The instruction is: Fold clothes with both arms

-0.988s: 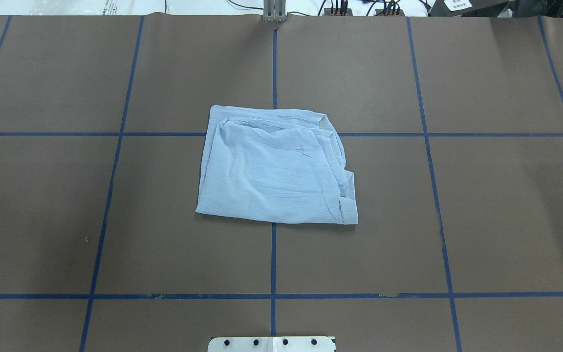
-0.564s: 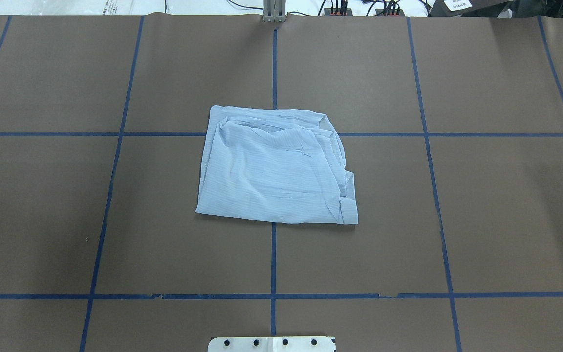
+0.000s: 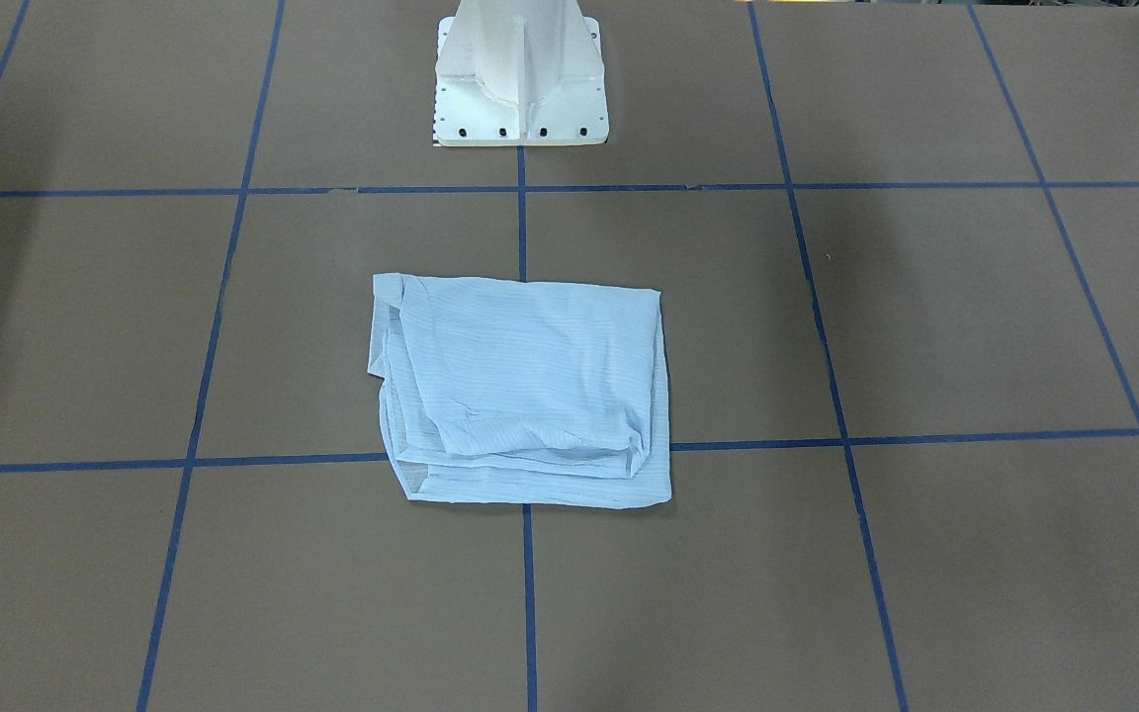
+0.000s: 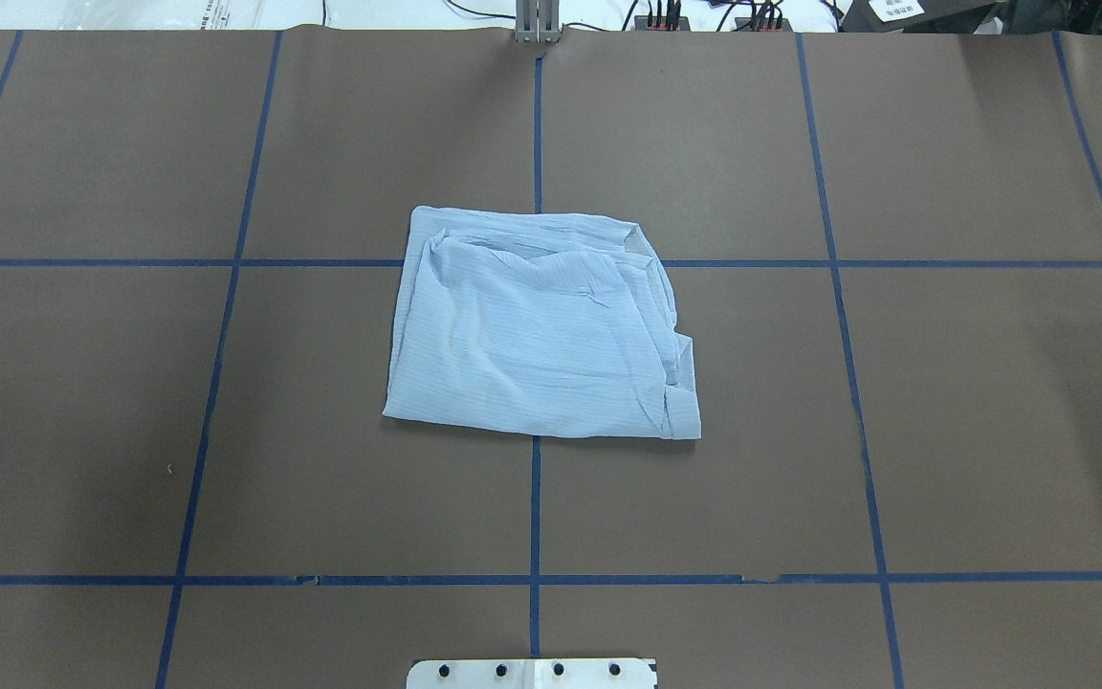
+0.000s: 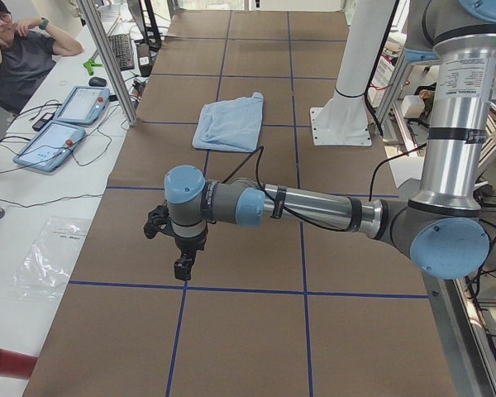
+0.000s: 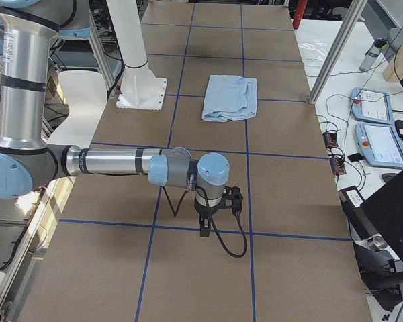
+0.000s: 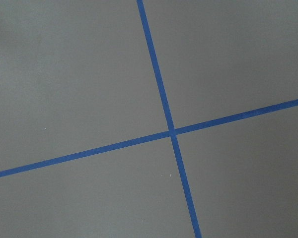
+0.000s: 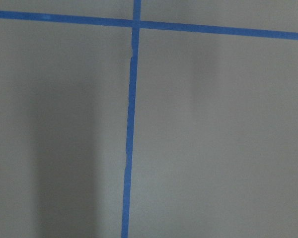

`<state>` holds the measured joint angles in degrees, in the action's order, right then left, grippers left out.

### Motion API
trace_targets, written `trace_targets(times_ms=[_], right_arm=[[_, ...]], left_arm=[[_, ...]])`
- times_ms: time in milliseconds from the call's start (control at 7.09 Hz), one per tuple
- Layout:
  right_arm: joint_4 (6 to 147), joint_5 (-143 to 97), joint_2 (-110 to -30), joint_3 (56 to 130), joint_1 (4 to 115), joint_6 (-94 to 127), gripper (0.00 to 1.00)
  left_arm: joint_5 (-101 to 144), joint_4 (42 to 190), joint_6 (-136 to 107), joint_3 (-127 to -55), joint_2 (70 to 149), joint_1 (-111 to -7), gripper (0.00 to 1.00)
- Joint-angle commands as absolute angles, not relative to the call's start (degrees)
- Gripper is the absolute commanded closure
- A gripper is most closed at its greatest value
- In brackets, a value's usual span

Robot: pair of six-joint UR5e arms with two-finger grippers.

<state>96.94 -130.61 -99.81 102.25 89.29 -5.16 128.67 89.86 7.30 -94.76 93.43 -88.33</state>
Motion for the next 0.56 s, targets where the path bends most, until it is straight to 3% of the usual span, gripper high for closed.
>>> trace_targets(times_ms=[0, 423], right_arm=[[96.94, -130.61, -99.84, 102.39, 89.3, -5.19, 0.0], [96.94, -130.61, -99.84, 102.13, 89.21, -5.18, 0.0]], left_arm=[[128.67, 89.82, 7.29, -94.75, 93.43, -88.33, 0.0], [128.94, 89.82, 7.3, -94.83, 93.43, -88.33, 0.0]])
